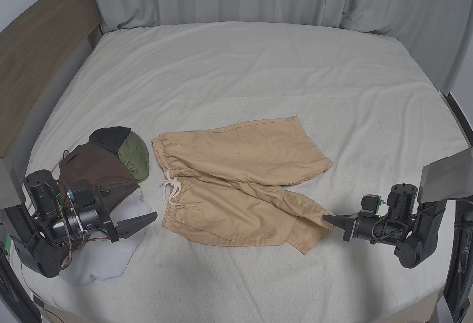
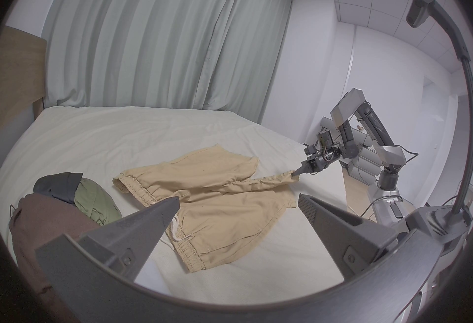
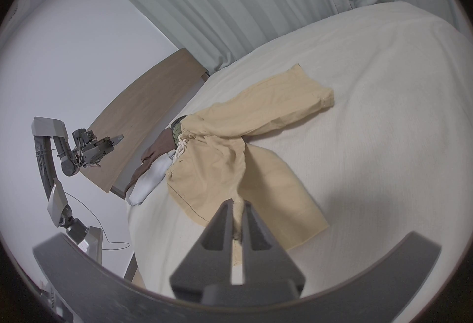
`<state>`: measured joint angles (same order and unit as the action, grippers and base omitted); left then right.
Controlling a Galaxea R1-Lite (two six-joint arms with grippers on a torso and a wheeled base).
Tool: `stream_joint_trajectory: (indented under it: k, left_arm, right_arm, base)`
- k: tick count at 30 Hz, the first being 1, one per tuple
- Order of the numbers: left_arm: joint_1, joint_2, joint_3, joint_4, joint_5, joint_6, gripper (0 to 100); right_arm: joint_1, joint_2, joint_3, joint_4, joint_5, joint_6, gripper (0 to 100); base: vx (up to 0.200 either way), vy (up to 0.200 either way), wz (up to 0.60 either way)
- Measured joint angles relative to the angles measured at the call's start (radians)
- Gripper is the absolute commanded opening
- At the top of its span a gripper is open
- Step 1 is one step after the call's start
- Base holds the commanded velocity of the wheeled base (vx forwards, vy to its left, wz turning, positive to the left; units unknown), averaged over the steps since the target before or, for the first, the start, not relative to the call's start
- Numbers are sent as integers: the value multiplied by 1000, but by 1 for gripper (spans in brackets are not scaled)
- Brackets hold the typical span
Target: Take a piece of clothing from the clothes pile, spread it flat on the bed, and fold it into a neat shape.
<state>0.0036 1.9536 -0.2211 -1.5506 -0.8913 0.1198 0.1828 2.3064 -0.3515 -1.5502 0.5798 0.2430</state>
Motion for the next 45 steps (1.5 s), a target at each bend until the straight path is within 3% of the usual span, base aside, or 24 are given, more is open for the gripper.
stream_joint_trajectory:
  k: [9, 31, 45]
  left_arm:
    - [1, 3, 0, 0, 1, 0, 100]
    - [5, 4, -7, 0, 2, 0, 100]
    - [6, 4, -9, 0, 3, 0, 100]
  right_arm:
    - [-7, -35, -22, 0, -8, -46, 0]
    - [-14, 11, -239, 0, -191, -52, 0]
    - [-39, 127, -398, 0, -232, -51, 0]
  base:
    - [0, 0, 0]
    - [0, 0, 0]
    - [0, 0, 0]
